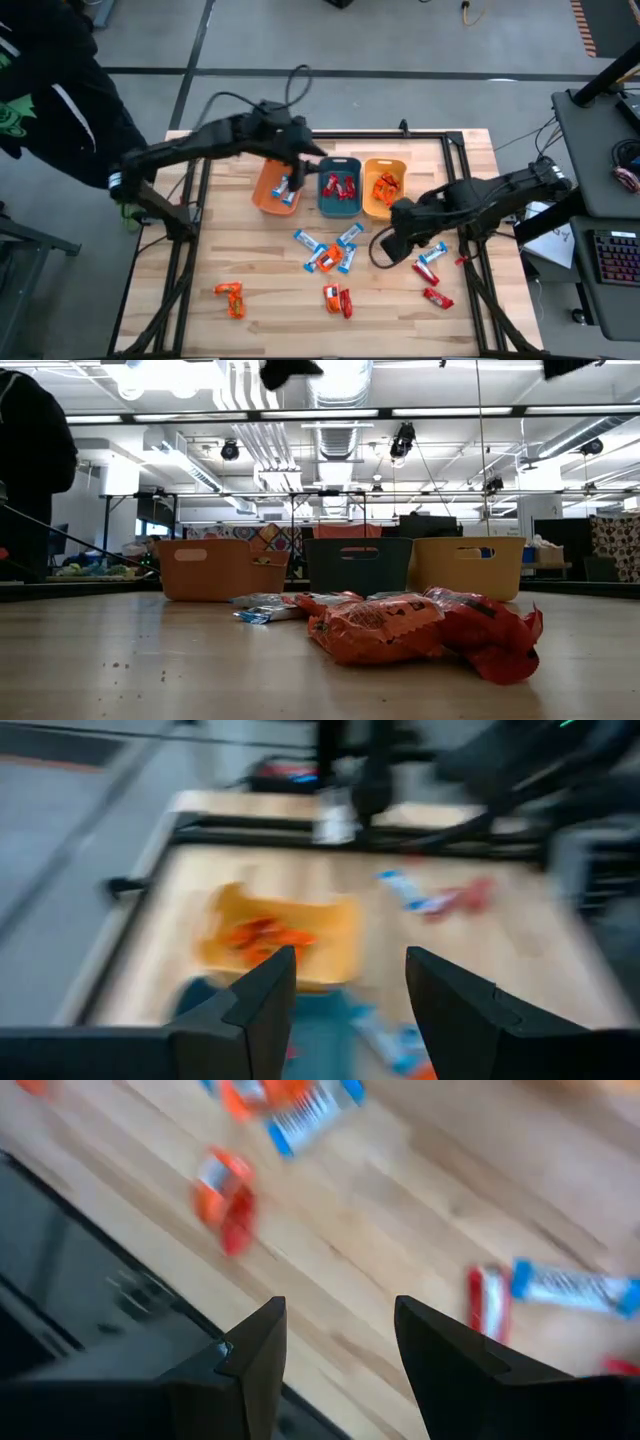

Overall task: Sort candy
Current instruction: Put the red chocolate bar into the blue bin

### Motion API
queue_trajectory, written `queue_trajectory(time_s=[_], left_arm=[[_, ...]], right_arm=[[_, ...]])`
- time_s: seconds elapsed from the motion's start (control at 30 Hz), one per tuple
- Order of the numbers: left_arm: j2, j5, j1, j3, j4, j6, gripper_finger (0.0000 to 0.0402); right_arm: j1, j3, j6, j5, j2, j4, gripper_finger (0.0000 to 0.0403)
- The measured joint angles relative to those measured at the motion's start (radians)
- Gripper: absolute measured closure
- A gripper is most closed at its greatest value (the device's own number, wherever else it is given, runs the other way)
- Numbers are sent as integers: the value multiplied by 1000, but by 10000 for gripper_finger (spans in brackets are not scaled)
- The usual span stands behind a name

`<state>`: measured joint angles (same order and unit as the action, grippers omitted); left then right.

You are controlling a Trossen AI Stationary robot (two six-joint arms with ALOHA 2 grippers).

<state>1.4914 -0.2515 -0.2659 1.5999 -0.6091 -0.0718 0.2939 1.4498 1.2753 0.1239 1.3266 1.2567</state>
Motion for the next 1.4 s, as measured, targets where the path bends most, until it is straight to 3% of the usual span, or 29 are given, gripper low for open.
queue_trajectory(time_s=[0.13,0.33,0.77,0.97,1.17,1.4], left_arm=[[-93,-138,37,-1,-58,121,228],[-205,-152,181,-9,-187,258,228],[-262,306,630,-48,-332,487,228],[-287,383,678,-206,-305,604,228],[-333,340,685,-432,-171,767,235],[-347,305,722,-633,-182,1063,246]], right_arm=[[0,-11,-68,85,78,55,225],[3,-61,-181,128,190,61,225],[61,-299,-235,150,259,-34,225],[89,-417,-201,193,251,-65,225],[146,-503,-158,228,251,-123,225],[201,-539,-67,246,252,-234,225]])
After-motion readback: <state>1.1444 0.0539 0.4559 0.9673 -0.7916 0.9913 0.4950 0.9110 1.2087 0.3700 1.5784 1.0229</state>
